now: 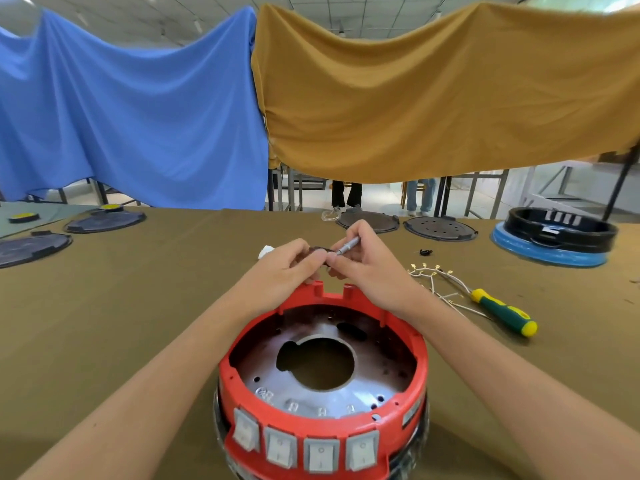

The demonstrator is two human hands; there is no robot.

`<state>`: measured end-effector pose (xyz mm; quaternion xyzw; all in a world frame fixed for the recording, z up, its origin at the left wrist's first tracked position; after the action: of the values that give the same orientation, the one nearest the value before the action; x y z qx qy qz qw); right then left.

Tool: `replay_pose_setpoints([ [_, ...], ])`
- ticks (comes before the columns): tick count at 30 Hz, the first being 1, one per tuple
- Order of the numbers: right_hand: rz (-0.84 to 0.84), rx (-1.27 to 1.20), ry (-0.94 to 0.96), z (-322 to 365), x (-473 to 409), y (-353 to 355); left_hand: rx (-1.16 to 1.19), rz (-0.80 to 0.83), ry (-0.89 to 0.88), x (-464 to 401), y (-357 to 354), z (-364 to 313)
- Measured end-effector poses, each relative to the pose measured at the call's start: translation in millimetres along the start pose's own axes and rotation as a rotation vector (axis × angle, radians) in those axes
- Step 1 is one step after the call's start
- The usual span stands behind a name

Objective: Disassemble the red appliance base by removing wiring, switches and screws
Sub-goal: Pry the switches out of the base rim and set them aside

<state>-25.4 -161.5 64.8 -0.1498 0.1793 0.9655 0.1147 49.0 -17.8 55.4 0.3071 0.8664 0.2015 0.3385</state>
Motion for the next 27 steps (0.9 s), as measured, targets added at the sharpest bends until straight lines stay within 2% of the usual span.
replay_pose_setpoints([
  [3,0.019,-0.015,-0.028,-3.5,-1.4,2.0,-0.024,0.017,-0.025,-0.4,-0.6,-0.5],
  [7,0.095,0.061,-0.014,-2.3,0.6,-5.2,0.103,-0.015,-0.032,-0.7,3.2,0.3],
  [10,0.119,0.17,0.016,0.4,1.7,-13.0,0.163,0.029,-0.028,1.5,3.7,3.8],
  [12,0.069,0.263,0.039,1.7,1.4,-12.7,0.197,0.022,-0.007,2.5,4.5,6.1],
  [15,0.007,0.285,0.079,5.1,2.2,-11.1,0.07,0.06,0.01,1.7,3.4,7.9],
  [24,-0.021,0.387,0.186,7.8,4.8,-9.8,0.087,0.019,0.033,1.9,6.0,7.6],
  [26,-0.066,0.347,0.16,8.8,3.8,-6.3,0.084,-0.011,0.074,1.7,5.7,10.3],
  [27,-0.129,0.25,0.129,8.2,2.0,0.2,0.074,-0.026,0.093,1.7,5.2,11.8],
])
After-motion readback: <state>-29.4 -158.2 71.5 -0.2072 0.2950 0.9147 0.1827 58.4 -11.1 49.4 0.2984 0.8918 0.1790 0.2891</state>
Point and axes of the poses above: each hand's wrist, its own x-axis away from the middle knuckle, its own y-axis out of the back of the hand, z = x × y, the point moved 4 cm from there along -x, towards the middle knuckle, and after that the axes turned 7 degrees about -y, right-handed, at the moved point
